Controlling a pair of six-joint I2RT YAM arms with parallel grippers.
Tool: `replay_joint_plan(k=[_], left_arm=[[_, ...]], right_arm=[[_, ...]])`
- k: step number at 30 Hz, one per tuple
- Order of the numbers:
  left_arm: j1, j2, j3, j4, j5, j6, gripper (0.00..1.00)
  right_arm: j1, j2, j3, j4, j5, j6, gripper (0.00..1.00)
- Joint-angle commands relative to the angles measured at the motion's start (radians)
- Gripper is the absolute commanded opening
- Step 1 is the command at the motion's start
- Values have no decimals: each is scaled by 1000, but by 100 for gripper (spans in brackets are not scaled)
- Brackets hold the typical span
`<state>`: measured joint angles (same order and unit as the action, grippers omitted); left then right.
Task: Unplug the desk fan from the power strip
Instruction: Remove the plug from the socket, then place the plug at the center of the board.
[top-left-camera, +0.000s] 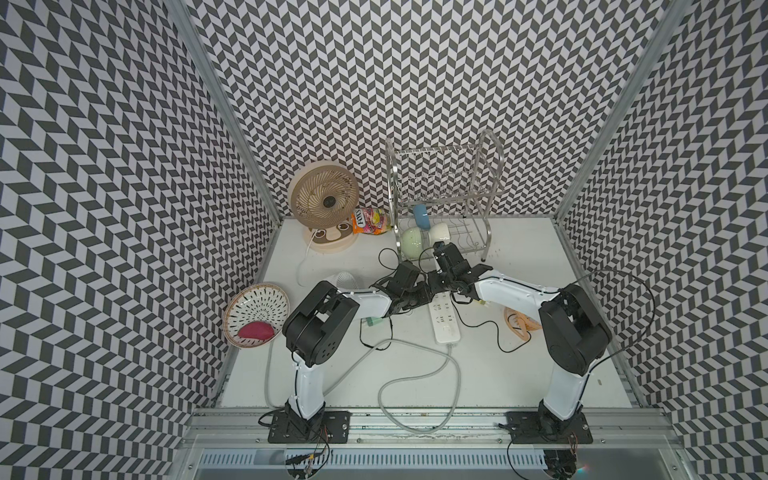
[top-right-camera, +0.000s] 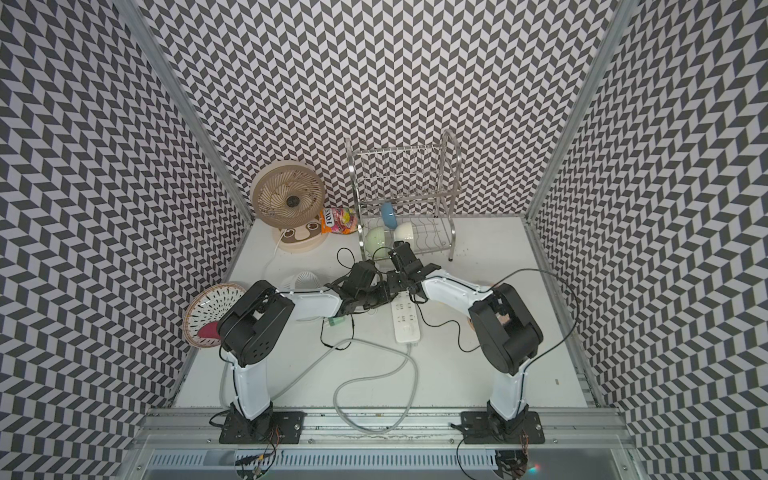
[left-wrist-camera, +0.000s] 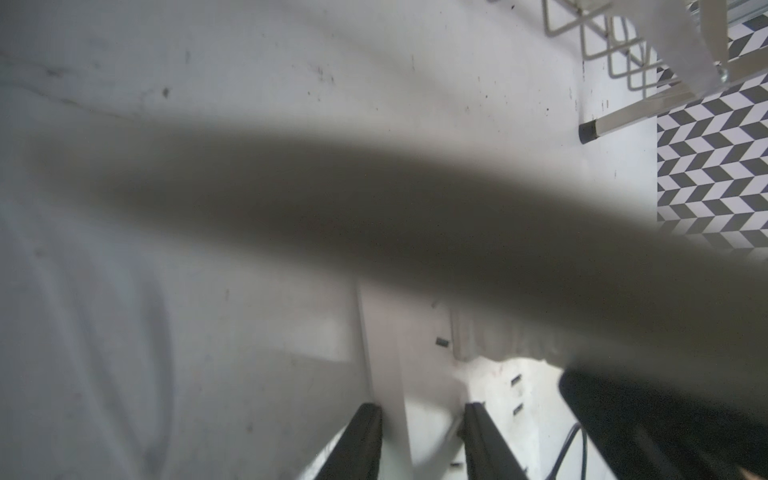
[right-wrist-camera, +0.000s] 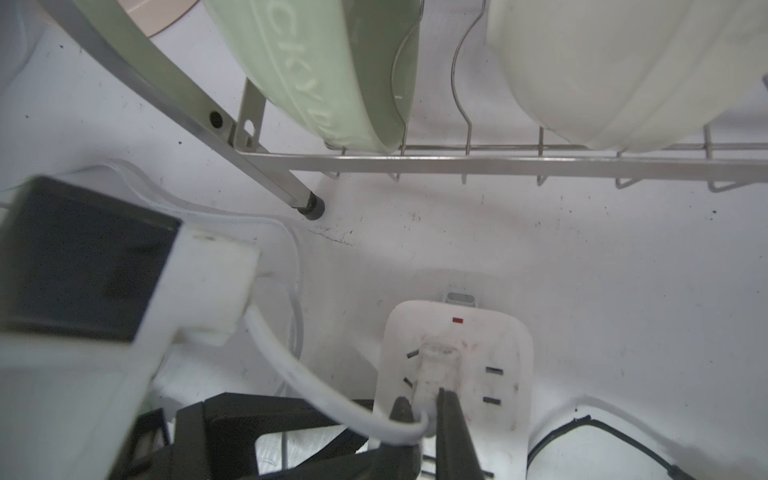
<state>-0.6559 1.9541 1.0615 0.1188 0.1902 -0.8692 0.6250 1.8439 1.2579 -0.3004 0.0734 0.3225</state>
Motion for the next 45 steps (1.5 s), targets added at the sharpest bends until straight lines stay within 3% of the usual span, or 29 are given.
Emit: replay_joint_plan(k=[1,13,27,40,45], left_arm=[[9,71,-51,-185,-78,9,37],[9,80,-49,-181,-77,6,37],[9,64,-54,-162,-69,12,37],[-5,-241,-141,-2,-20,144,50],[-3,-403,-192,39,16,235,51]], right_arm=[[19,-119,28,155,-72,6,10],[19,-138,21,207,-147,-18,10],[18,-126,33,156,-40,-9,9],[-10,-130,32,112,-11,-23,9],[-11,-122,14,107,-73,-43,9]])
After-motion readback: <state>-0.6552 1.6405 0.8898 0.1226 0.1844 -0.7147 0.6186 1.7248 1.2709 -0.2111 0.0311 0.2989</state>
